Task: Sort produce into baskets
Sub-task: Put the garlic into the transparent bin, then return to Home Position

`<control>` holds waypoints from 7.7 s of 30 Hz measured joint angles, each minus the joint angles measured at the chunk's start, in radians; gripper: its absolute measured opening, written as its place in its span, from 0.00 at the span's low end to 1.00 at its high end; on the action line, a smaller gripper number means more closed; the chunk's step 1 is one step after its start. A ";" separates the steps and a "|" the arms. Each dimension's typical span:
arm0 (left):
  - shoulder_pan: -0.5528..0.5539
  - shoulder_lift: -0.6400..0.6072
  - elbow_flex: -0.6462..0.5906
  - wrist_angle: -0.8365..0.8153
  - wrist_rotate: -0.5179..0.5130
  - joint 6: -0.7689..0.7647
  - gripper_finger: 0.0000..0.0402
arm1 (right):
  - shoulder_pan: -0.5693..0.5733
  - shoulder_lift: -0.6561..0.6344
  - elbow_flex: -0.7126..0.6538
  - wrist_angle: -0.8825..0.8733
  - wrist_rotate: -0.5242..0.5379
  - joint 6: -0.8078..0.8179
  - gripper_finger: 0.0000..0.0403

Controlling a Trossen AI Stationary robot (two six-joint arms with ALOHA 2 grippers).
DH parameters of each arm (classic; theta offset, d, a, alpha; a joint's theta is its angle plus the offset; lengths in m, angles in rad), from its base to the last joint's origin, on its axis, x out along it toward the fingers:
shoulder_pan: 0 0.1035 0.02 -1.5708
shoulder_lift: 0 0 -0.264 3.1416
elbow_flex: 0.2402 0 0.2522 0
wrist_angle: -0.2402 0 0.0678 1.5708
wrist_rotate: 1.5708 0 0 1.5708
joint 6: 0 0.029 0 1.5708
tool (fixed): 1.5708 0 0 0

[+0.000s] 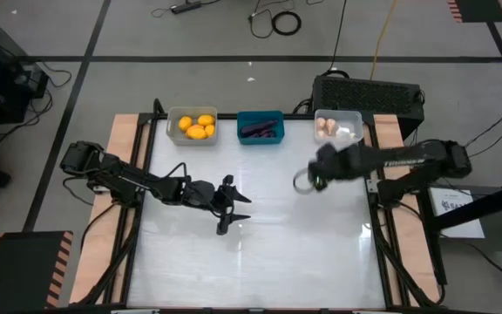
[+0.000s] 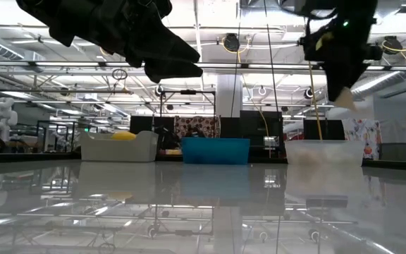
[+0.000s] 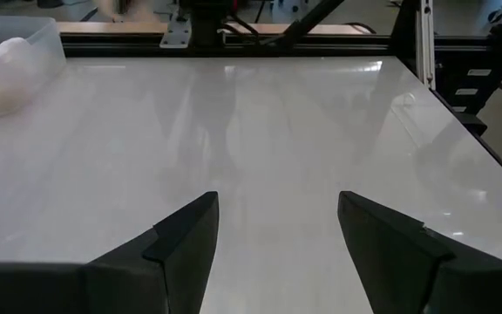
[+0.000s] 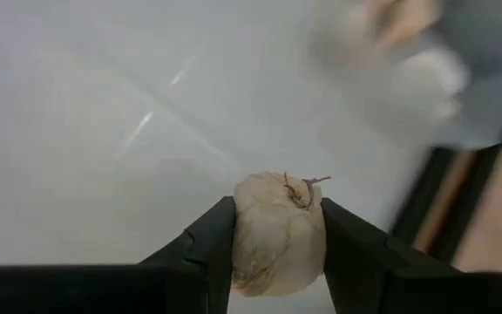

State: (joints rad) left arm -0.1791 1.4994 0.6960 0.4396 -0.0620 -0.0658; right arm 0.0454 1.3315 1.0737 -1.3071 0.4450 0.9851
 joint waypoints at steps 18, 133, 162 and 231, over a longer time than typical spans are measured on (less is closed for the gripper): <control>0.000 0.000 0.000 -0.038 0.000 0.003 0.61 | -0.765 0.030 0.000 0.461 0.074 -0.588 0.34; 0.225 -1.275 -0.686 -0.404 -0.125 -0.138 0.61 | -0.204 -1.187 -1.041 1.282 -0.417 -0.764 0.00; 0.225 -1.273 -0.687 -0.377 -0.156 -0.184 0.61 | -0.203 -1.089 -1.041 1.281 -0.420 -0.761 0.00; 0.225 -1.273 -0.687 -0.373 -0.151 -0.184 0.61 | -0.203 -1.090 -1.041 1.281 -0.420 -0.762 0.00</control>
State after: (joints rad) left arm 0.0459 0.2268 0.0086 0.0661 -0.2131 -0.2501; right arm -0.1573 0.2417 0.0322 -0.0265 0.0246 0.2234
